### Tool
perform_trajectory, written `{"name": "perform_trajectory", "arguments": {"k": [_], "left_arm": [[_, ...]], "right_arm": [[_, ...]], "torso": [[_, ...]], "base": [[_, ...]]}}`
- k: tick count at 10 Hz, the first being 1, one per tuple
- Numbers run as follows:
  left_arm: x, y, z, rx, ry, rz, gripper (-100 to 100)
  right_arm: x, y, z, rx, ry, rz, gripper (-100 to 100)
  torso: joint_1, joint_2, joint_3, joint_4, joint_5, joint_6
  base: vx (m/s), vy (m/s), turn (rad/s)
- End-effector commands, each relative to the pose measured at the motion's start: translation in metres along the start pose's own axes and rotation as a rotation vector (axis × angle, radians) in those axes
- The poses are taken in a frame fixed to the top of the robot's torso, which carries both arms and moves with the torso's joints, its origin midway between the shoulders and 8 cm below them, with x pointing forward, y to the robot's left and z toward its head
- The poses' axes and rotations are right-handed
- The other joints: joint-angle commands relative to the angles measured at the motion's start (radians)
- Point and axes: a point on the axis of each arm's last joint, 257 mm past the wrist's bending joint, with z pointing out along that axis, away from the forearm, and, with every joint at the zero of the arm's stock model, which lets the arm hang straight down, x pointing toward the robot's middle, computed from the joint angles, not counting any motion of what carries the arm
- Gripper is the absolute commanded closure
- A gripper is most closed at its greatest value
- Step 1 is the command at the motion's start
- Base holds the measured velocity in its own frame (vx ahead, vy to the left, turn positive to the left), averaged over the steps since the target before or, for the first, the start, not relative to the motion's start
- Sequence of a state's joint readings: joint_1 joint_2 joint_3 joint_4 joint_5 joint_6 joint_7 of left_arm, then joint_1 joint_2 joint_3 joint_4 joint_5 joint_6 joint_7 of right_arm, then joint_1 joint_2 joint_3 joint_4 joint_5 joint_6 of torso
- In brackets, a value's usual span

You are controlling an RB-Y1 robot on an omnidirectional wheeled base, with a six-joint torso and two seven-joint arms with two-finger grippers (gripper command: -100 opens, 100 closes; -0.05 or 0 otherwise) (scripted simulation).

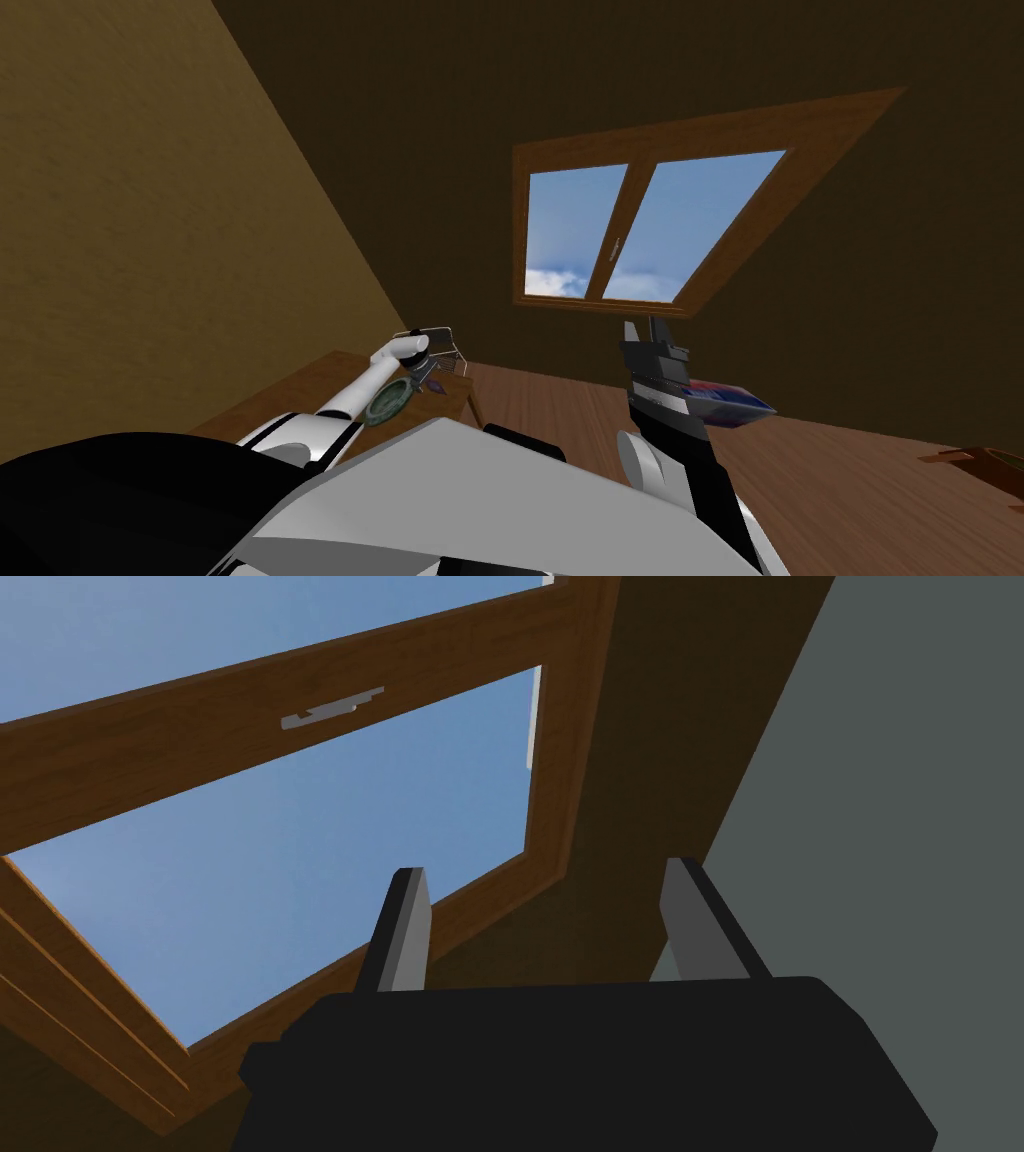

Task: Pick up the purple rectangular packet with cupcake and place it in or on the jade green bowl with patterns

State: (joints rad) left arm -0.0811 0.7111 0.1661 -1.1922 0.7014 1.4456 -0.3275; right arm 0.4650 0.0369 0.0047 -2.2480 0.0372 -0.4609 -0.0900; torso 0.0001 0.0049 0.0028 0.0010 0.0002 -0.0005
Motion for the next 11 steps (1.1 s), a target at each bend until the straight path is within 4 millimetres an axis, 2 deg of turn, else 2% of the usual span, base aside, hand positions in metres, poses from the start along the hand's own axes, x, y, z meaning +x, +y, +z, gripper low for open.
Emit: {"name": "perform_trajectory", "arguments": {"k": [1,2,3,4,8,9,10,11], "left_arm": [[-0.005,0.002,0.004,0.001,-0.001,-0.021,-100],[-0.009,0.004,0.009,0.001,-0.002,-0.043,-100],[-0.007,0.003,0.005,0.0,-0.001,-0.031,-100],[-0.008,0.003,0.006,0.001,-0.001,-0.033,100],[-0.008,0.004,0.006,0.0,-0.001,-0.033,100],[-0.008,0.004,0.006,-0.001,-0.001,-0.033,0],[-0.003,0.001,0.002,0.001,-0.001,-0.009,100],[0.002,-0.001,-0.003,0.001,0.0,0.014,100]], "right_arm": [[0.0,0.0,0.0,0.0,0.0,0.0,0],[0.0,0.0,0.0,0.0,0.0,0.0,0],[0.0,0.0,0.0,0.0,0.0,0.0,0],[0.0,0.0,0.0,0.0,0.0,0.0,0],[0.0,0.0,0.0,0.0,0.0,0.0,0],[0.0,0.0,0.0,0.0,0.0,0.0,0],[0.0,0.0,0.0,0.0,0.0,0.0,0],[0.0,0.0,0.0,0.0,0.0,0.0,0]], "torso": [[0.0,0.0,0.0,0.0,0.0,0.0],[0.0,-0.001,0.0,0.0,0.0,0.0],[0.0,-0.001,0.0,0.0,0.0,0.0],[-0.001,-0.003,-0.002,-0.001,0.0,0.0],[0.001,-0.006,-0.004,-0.001,0.001,0.0],[0.001,-0.006,-0.004,-0.001,0.001,0.0],[0.001,-0.006,-0.004,-0.001,0.001,0.0],[0.001,-0.008,-0.004,-0.001,0.0,-0.001]], "base": [[-0.056,0.016,-0.09],[-0.063,0.019,-0.183],[-0.009,-0.016,-0.034],[0.0,0.0,0.0],[-0.001,0.0,0.003],[0.0,0.0,0.0],[0.033,0.005,0.18],[0.084,0.002,0.335]]}}
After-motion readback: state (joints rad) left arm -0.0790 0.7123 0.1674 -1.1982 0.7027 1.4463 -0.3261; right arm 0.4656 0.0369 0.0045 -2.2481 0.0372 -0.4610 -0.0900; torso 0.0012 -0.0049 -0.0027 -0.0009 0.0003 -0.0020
